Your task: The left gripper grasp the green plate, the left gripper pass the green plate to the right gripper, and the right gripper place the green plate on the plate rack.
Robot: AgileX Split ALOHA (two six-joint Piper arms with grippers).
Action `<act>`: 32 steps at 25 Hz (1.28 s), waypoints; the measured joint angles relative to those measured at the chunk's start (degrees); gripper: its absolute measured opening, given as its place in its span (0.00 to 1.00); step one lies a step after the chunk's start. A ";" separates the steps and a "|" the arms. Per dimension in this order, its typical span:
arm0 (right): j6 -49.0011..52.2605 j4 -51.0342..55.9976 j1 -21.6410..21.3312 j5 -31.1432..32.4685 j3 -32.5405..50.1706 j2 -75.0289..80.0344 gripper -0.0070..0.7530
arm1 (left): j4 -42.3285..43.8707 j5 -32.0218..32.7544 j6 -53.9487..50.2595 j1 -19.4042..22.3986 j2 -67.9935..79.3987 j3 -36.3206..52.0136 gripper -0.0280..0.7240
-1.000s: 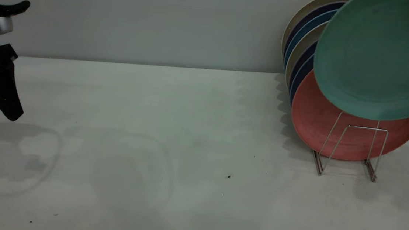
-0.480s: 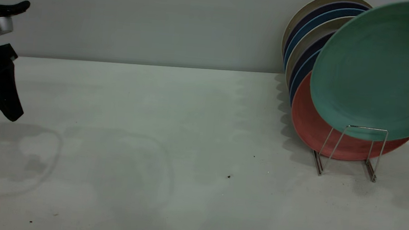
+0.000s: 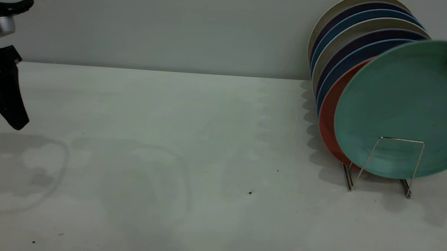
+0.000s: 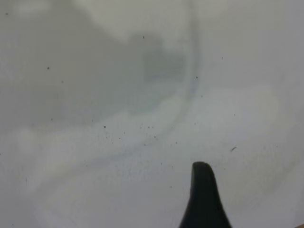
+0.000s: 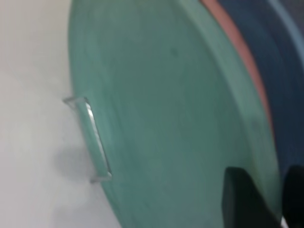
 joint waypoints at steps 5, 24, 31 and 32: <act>0.00 3.89 0.00 2.67 0.00 0.99 0.42 | -0.13 -0.15 -0.05 0.00 0.00 0.00 0.77; 56.65 7.92 -3.91 16.34 -0.47 -7.03 0.43 | 18.37 2.97 -0.95 -1.18 -0.12 -9.94 0.77; 75.83 -10.70 -7.64 31.93 -0.47 -10.93 0.43 | 19.82 11.14 -8.98 -1.71 -8.50 -10.56 0.76; 78.41 -13.61 -7.64 33.63 -0.47 -12.76 0.43 | 19.82 11.62 -9.70 -1.71 -10.55 -9.93 0.76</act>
